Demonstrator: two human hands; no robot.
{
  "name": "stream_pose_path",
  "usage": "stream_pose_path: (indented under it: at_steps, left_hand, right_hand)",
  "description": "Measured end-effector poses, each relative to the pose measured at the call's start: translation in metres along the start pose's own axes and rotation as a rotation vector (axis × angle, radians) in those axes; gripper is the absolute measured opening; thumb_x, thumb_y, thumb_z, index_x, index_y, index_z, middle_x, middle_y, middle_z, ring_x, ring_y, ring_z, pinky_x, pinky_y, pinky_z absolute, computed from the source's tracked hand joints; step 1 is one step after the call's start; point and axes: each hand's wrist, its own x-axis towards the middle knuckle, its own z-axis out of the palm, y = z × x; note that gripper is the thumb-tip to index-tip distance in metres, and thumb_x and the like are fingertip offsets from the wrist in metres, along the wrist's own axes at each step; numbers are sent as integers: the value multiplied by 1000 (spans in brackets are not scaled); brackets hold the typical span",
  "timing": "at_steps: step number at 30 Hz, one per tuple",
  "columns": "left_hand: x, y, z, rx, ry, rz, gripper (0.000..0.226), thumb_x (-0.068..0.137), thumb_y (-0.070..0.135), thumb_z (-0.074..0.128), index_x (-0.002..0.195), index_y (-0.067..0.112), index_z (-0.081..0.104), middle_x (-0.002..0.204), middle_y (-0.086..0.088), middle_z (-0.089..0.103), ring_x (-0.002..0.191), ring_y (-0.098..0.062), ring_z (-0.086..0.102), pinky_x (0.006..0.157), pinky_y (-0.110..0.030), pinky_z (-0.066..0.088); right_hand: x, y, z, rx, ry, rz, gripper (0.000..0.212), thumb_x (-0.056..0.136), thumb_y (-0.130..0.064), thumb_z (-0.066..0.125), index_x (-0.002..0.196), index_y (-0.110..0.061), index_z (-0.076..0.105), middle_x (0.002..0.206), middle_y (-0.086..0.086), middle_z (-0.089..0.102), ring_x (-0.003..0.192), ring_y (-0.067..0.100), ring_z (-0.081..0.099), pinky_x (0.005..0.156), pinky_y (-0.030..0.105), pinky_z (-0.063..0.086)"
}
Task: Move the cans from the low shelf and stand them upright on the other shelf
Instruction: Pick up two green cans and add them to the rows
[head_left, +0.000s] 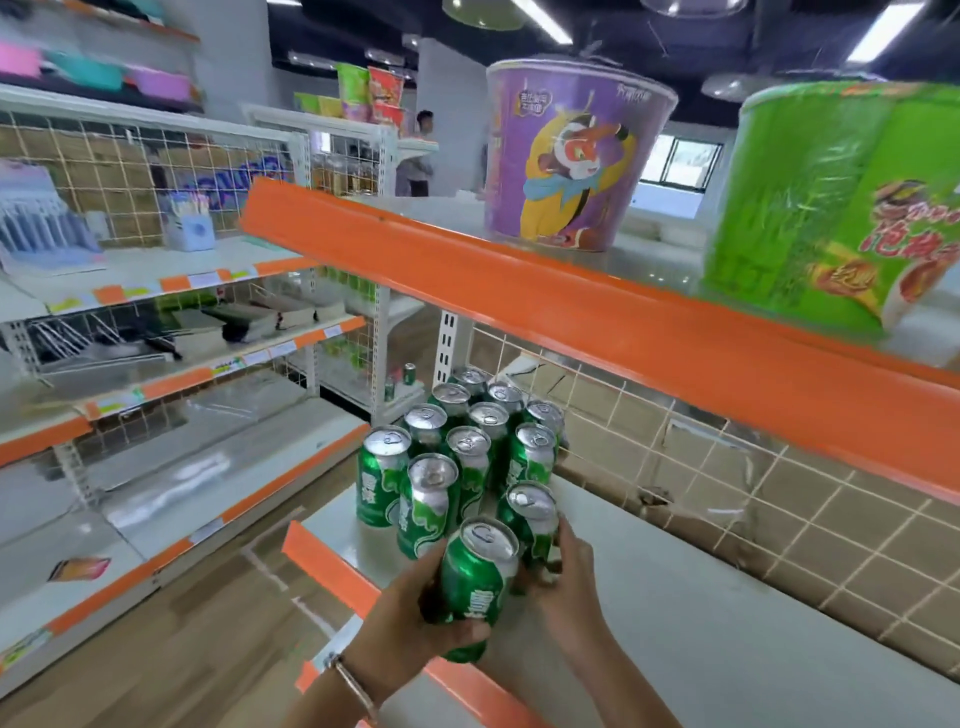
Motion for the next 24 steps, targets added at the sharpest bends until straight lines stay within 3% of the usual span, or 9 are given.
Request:
stream_pose_path:
  at_steps: [2,5,8,12,14,17,19,22,24]
  left_hand:
    - [-1,-5,-4,-4,-23,6,86,57,29,88,130,20,44,125,6,64,117,-12,59,97,-27,49]
    - [-2,-11,-8,-2,-33,-7,95,59,34,87,138,23,35,132,6,59,124,-13,53,103,-32,45]
    - [-3,-11,-10,57,-41,8,95,59,40,86,138,28,35,132,7,58,125,-13,53,103,-36,45]
    - [-1,-12,-11,63,-38,-6,98,57,43,86,138,28,35,130,6,60,122,-14,55,102,-41,46]
    - [-1,-12,-10,49,-38,-12,97,58,37,86,139,24,35,128,4,61,120,-14,57,102,-39,47]
    - [0,-13,-7,20,-26,1,86,61,27,86,134,20,41,125,3,63,118,-15,59,100,-36,48]
    - [1,-13,-5,-3,0,13,77,63,21,83,129,19,45,124,3,64,117,-16,60,98,-32,49]
    - [6,-13,1,6,22,30,74,62,34,83,127,23,49,121,5,66,115,-15,60,97,-30,49]
    - [10,-11,5,34,14,52,71,63,44,81,125,24,52,119,6,67,112,-14,62,96,-31,50]
  right_hand:
    - [7,-6,5,13,3,-20,43,58,-27,74,100,-34,67,89,-7,75,86,12,71,70,30,57]
    - [15,-5,14,9,11,-21,41,64,-21,74,101,-35,66,91,-8,74,88,13,69,67,28,56]
    - [26,-5,22,-12,-7,-4,33,69,-6,77,93,-27,67,87,-17,73,82,-4,67,64,11,50]
    - [34,-15,30,18,37,-23,31,62,-40,71,91,-28,67,87,-12,72,82,-7,66,67,10,48]
    - [33,-17,31,23,61,-15,25,64,-39,70,88,-32,65,84,-16,70,82,-11,64,67,5,46]
    - [25,-7,31,-72,70,67,52,76,-19,75,123,-25,54,113,-4,58,107,2,55,88,23,51]
    - [15,-3,25,-61,81,205,67,82,-10,70,139,-23,37,126,3,39,105,19,54,90,39,51]
    - [-6,-12,3,119,26,268,45,76,-9,70,117,-22,54,113,2,56,85,17,58,71,26,50]
    - [-19,-17,-11,313,-231,370,52,61,-24,69,112,-18,64,102,3,70,84,18,62,72,27,49]
